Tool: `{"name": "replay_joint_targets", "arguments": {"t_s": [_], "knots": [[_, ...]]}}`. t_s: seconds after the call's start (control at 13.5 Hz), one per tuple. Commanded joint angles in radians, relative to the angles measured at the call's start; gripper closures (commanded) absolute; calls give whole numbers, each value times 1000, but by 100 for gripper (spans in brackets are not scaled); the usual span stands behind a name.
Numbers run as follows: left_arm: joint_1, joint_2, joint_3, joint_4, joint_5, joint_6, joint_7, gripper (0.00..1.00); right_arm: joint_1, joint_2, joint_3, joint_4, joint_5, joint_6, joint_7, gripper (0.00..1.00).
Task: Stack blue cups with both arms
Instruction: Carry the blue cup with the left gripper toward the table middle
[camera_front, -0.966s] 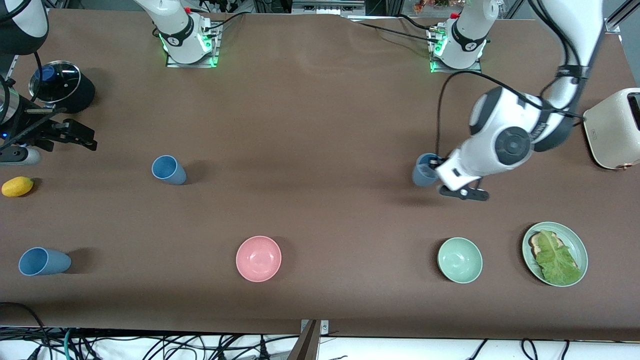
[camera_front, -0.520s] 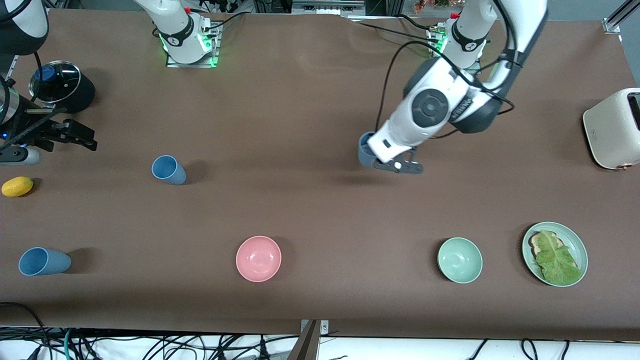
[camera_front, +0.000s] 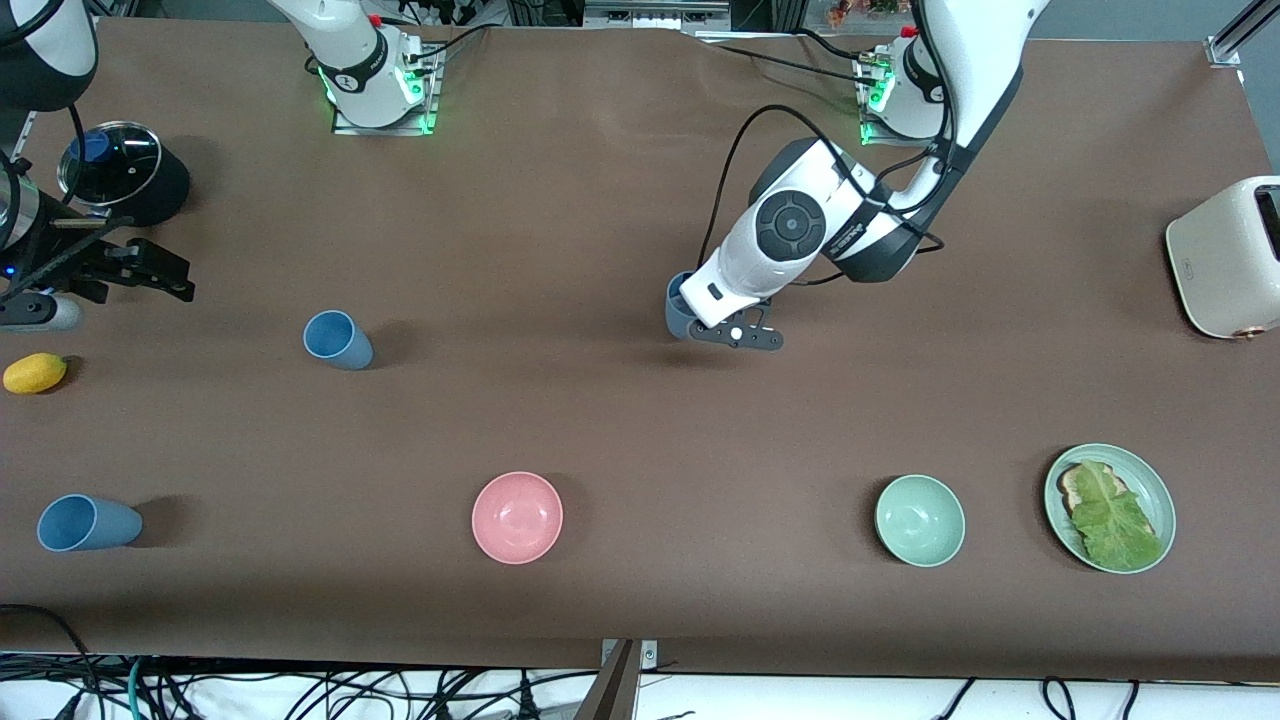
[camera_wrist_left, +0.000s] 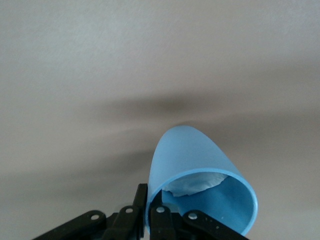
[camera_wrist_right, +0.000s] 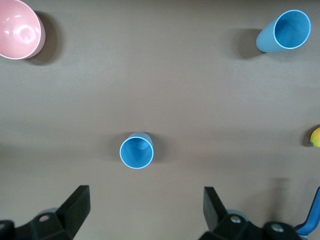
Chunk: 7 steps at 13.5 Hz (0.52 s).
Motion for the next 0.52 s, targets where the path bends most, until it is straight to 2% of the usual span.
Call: {"name": "replay_joint_targets", "arguments": {"t_s": [0.0, 0.45], "knots": [[-14, 44, 8, 39, 73, 50, -14, 100, 0, -3, 1, 0, -1, 0, 14, 0], [-28, 73, 13, 39, 93, 79, -14, 100, 0, -3, 1, 0, -1, 0, 14, 0]]}}
